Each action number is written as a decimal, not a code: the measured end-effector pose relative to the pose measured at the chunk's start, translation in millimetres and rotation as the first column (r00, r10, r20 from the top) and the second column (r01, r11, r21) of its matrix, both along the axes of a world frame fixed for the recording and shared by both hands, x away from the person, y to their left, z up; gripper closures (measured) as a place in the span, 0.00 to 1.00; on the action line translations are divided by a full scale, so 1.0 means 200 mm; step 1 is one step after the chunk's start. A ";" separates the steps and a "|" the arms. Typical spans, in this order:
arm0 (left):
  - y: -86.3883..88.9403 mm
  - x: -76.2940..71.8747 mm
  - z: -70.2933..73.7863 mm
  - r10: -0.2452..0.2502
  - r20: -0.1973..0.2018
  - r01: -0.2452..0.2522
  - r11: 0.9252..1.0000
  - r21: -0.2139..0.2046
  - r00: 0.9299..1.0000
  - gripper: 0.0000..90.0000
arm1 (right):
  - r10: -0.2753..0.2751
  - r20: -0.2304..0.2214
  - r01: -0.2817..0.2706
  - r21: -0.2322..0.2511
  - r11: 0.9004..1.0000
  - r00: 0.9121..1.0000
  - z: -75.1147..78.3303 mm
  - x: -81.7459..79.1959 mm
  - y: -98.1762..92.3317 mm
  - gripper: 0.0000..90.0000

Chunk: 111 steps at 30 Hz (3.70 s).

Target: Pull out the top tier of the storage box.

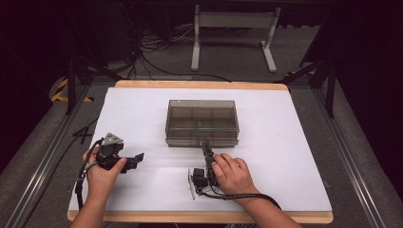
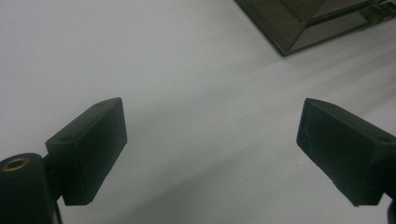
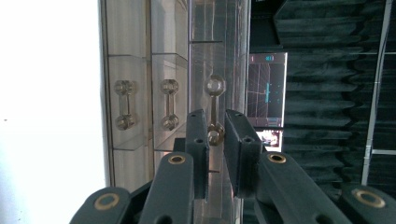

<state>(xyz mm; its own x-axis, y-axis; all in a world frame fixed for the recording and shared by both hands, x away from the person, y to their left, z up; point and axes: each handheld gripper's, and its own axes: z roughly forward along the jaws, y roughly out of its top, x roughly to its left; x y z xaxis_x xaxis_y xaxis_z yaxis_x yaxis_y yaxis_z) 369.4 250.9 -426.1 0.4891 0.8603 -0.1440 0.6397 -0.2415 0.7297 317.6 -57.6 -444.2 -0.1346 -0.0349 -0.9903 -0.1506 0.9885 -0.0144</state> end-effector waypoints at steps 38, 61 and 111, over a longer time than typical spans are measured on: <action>0.01 0.00 -0.01 0.011 -0.002 -0.011 1.000 0.008 1.000 0.10 | 0.223 -0.106 -0.181 0.309 0.934 0.969 0.07 -0.01 -0.26 0.61; 0.02 -0.01 -0.01 0.017 -0.006 -0.017 1.000 0.014 1.000 0.10 | 0.386 -0.352 -0.161 0.526 0.835 0.852 0.22 0.04 -0.43 0.63; 0.03 -0.02 -0.01 0.016 -0.008 -0.016 1.000 0.005 1.000 0.11 | 0.342 -0.779 0.099 0.456 0.885 0.525 0.61 0.35 -0.51 0.81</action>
